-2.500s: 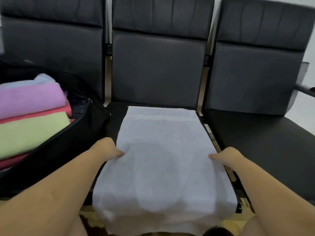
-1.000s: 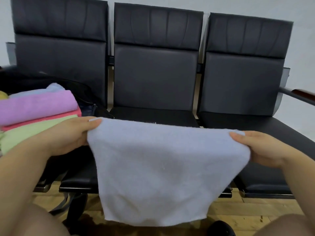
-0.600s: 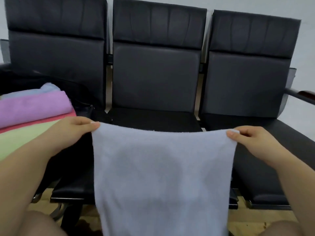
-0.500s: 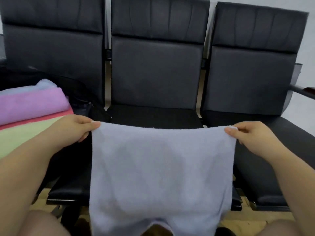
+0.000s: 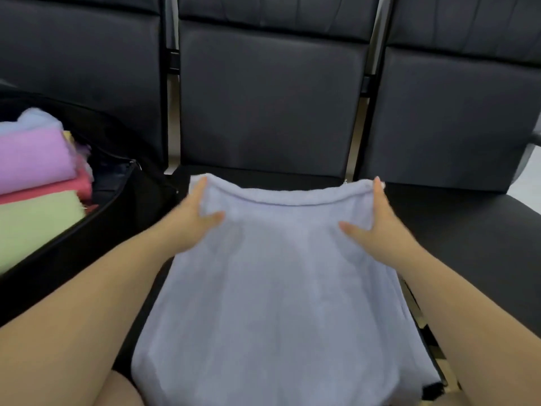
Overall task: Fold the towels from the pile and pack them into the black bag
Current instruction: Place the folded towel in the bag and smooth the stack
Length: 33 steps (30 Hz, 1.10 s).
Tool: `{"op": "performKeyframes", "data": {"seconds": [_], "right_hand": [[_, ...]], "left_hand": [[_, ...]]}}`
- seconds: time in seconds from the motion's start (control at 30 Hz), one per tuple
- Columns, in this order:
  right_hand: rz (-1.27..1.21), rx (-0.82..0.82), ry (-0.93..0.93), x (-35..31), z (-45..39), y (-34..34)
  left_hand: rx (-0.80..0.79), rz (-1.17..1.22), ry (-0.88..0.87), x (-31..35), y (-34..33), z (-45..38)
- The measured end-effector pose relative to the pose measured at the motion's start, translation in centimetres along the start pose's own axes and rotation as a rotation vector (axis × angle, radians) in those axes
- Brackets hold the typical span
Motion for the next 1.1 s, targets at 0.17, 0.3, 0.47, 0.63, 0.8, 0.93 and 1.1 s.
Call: {"op": "performKeyframes", "data": {"seconds": [0.17, 0.3, 0.47, 0.63, 0.8, 0.93, 1.1], "right_hand": [[0.459, -0.433, -0.027, 1.2, 1.4, -3.3], [0.713, -0.697, -0.112, 2.5, 3.7, -4.1], [0.579, -0.436, -0.036, 2.7, 2.7, -4.3], [0.446, -0.274, -0.106, 2.5, 2.6, -0.7], [0.488, -0.363, -0.362, 5.0, 4.5, 1.7], [0.43, -0.428, -0.547, 6.0, 6.8, 3.2], [0.481, -0.471, -0.599, 6.1, 9.5, 3.8]], "left_hand": [[-0.486, -0.61, 0.065, -0.3, -3.9, 2.1], [-0.626, -0.837, 0.11, -1.1, -4.6, 2.7], [-0.262, -0.709, -0.004, -2.1, -4.5, 1.1], [-0.103, -0.634, 0.113, -2.1, -1.3, 1.3], [-0.267, -0.631, 0.323, -4.4, 0.8, 3.5], [-0.351, -0.53, 0.395, -5.7, 1.7, 5.5], [-0.391, -0.576, 0.379, -5.2, 2.1, 8.0]]}}
Point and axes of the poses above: each hand's wrist, its own z-axis away from the middle knuckle, its own y-axis out of the back of the hand, x = y × z, the point moved 6 cm from there along -z, towards the middle knuckle, and after that the axes turned 9 degrees about x, right-handed, at the moved point
